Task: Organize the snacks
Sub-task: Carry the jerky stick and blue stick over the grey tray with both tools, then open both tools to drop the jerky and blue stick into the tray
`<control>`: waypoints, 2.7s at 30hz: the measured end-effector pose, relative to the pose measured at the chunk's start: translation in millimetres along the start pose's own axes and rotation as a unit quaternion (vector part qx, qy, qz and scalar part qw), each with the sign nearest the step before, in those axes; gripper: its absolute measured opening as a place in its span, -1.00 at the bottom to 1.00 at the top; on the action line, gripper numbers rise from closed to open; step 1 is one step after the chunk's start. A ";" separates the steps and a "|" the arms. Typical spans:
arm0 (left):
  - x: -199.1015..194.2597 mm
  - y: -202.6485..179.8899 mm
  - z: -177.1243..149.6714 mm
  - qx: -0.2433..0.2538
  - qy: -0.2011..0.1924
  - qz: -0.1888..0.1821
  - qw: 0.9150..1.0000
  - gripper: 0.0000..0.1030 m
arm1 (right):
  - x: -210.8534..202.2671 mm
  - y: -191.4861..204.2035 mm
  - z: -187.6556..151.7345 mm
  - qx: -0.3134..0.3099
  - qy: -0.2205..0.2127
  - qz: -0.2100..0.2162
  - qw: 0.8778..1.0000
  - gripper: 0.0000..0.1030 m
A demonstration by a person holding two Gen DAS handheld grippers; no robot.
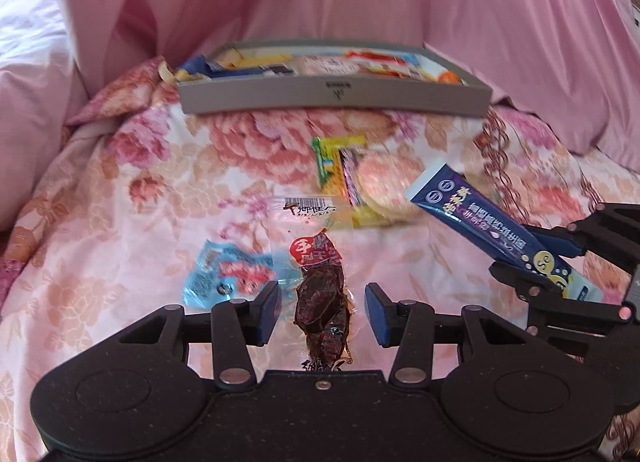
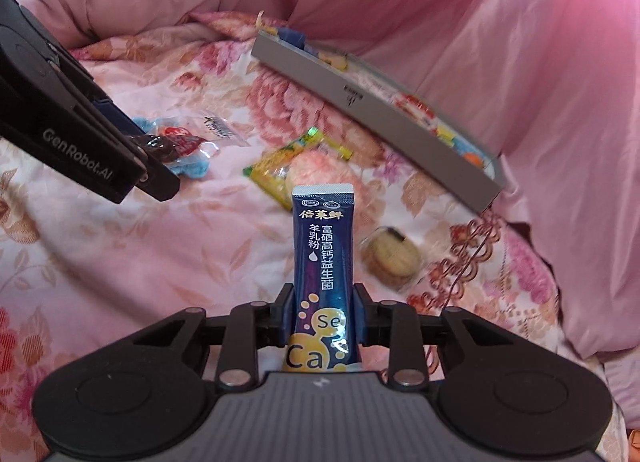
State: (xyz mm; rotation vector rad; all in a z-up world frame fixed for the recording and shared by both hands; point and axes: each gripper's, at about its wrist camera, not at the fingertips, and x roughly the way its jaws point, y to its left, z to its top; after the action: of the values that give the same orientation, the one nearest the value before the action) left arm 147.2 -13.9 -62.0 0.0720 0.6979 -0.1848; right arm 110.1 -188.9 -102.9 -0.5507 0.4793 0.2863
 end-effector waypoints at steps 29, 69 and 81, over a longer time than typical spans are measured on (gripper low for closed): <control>32.6 -10.9 181.9 -0.109 -0.148 0.012 0.983 -0.07 | 33.1 -100.4 69.7 0.144 -0.180 -0.102 0.968 -0.37; 160.6 -12.7 233.3 -0.116 -0.043 0.057 0.991 0.22 | 162.9 -156.1 97.7 0.249 -0.128 -0.004 0.960 -0.26; 114.4 -9.2 233.5 -0.141 -0.095 0.058 0.984 0.68 | 130.6 -169.2 101.3 0.257 -0.163 -0.028 0.952 0.39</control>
State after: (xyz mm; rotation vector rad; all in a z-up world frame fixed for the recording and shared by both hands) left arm 378.9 -69.3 42.7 -0.1735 0.5226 0.0212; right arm 322.3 -253.0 -20.5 -0.0042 0.2009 0.1819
